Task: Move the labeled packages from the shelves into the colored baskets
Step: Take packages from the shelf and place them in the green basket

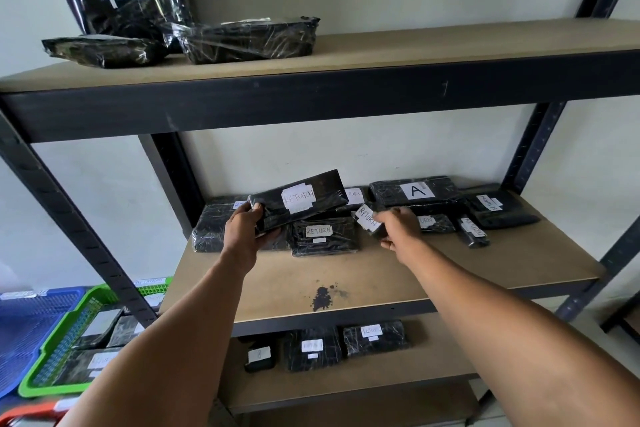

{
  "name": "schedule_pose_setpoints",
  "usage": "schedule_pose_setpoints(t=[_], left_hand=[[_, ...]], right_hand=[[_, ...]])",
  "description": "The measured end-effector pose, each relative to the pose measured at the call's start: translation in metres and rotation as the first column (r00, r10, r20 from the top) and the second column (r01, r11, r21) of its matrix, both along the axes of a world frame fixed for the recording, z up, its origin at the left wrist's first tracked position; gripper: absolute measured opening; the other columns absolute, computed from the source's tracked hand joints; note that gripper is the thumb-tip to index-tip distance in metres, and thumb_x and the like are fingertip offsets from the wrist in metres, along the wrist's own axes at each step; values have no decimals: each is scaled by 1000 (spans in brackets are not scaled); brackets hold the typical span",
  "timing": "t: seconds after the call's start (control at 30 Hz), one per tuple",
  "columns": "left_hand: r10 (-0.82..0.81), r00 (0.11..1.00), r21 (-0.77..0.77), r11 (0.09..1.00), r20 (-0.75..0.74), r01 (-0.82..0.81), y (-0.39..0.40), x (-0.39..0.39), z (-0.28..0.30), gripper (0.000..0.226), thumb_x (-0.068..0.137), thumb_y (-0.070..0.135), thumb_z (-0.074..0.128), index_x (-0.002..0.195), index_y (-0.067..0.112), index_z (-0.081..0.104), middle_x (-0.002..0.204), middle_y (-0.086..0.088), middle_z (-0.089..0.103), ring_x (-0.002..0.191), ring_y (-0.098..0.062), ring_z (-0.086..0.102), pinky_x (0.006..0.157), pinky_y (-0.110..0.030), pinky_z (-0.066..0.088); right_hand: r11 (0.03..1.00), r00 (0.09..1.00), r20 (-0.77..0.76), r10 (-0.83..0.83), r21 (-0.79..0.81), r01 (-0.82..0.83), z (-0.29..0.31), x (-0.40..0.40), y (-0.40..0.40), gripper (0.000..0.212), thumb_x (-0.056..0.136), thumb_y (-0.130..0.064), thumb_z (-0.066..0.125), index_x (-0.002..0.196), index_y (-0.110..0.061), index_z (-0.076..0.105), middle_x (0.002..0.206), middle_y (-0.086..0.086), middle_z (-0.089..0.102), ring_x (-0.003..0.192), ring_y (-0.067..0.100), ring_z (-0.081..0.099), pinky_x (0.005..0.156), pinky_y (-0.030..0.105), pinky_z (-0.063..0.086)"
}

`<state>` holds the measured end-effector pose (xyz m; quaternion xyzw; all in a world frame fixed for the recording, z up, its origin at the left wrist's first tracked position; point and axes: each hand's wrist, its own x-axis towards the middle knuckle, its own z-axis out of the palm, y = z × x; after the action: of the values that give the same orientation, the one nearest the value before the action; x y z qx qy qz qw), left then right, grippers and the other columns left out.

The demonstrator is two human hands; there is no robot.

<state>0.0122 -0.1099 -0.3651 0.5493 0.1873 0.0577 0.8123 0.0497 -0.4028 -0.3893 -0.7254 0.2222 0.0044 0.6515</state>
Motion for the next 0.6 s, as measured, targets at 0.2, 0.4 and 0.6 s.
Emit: schedule_pose_setpoints(t=[0.2,0.4,0.6], left_hand=[[17,1000,7,1000,18,-17,-9,3,12,22,101,15,54,120,11,66,102,-7,71,93,-27,68,58,-34,61],[-29,999,19,999,31,29,-21,7,19,17,102,18,54,111,17,68,100,-6,70,96,-27,67,79,-45,60],[-56,997,74,996,50,52,-30,7,32,17,103,19,51,103,21,68,99,-4,69,91,-24,67,86,-47,58]], right_hand=[[962,973,216,-88,272,26,26,-4,-33,36,77,-17,84,105,-4,66,98,16,74,78,27,71,67,42,62],[948,950,311,-27,309,-74,47,-10,-51,20,82,-28,81,95,-16,72,91,6,75,81,19,71,59,32,57],[941,931,365,10,312,-132,59,-19,-53,13,89,-23,74,100,-18,73,87,-5,74,77,10,69,71,36,57]])
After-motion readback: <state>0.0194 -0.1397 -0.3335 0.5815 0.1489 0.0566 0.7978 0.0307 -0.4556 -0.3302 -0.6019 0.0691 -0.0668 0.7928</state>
